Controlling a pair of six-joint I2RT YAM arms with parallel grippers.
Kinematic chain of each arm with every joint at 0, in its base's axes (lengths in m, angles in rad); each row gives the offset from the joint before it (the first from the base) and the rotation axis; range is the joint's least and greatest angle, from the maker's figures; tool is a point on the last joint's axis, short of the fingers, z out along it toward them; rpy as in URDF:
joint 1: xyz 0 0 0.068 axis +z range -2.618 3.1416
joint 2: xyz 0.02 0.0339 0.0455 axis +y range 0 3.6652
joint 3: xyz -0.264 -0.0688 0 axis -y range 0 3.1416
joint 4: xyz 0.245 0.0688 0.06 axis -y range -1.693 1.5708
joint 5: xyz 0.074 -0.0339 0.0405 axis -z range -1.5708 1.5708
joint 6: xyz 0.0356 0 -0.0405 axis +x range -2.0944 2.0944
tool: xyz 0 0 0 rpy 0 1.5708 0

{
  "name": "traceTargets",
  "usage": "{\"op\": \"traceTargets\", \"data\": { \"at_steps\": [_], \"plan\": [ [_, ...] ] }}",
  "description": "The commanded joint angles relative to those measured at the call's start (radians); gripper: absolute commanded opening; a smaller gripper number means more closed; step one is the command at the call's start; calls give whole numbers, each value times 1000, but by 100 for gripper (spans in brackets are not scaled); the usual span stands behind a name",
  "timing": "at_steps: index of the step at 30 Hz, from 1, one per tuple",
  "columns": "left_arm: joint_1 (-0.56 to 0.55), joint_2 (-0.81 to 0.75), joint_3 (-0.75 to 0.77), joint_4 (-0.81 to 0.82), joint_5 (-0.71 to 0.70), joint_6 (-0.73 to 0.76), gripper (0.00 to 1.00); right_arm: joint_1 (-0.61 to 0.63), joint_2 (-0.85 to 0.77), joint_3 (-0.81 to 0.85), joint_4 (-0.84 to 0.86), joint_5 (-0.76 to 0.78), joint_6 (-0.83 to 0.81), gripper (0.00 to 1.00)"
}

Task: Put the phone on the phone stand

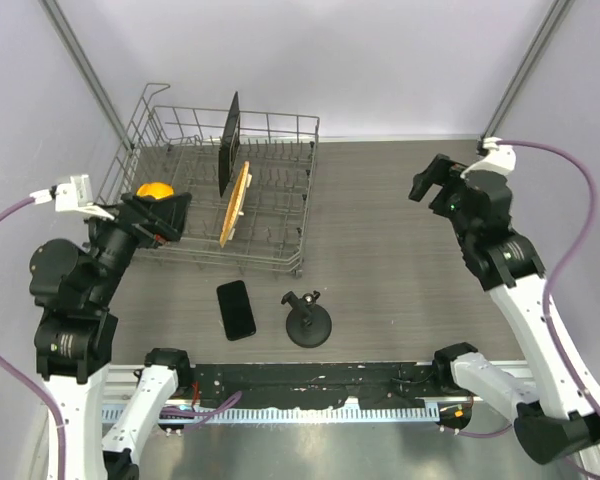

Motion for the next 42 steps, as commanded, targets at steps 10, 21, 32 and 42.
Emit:
{"op": "traceTargets", "data": {
  "at_steps": [10,21,32,42],
  "plan": [
    [8,119,-25,63,174,-30,100,108,190,-136,6,-432,-60,99],
    [8,169,-71,112,248,-45,100,393,-102,-388,244,-585,-20,97],
    [7,173,-109,146,316,-66,97,882,0,-326,175,-121,78,88],
    [8,176,-126,155,335,-82,97,1286,177,-268,88,472,296,87]
  ]
}}
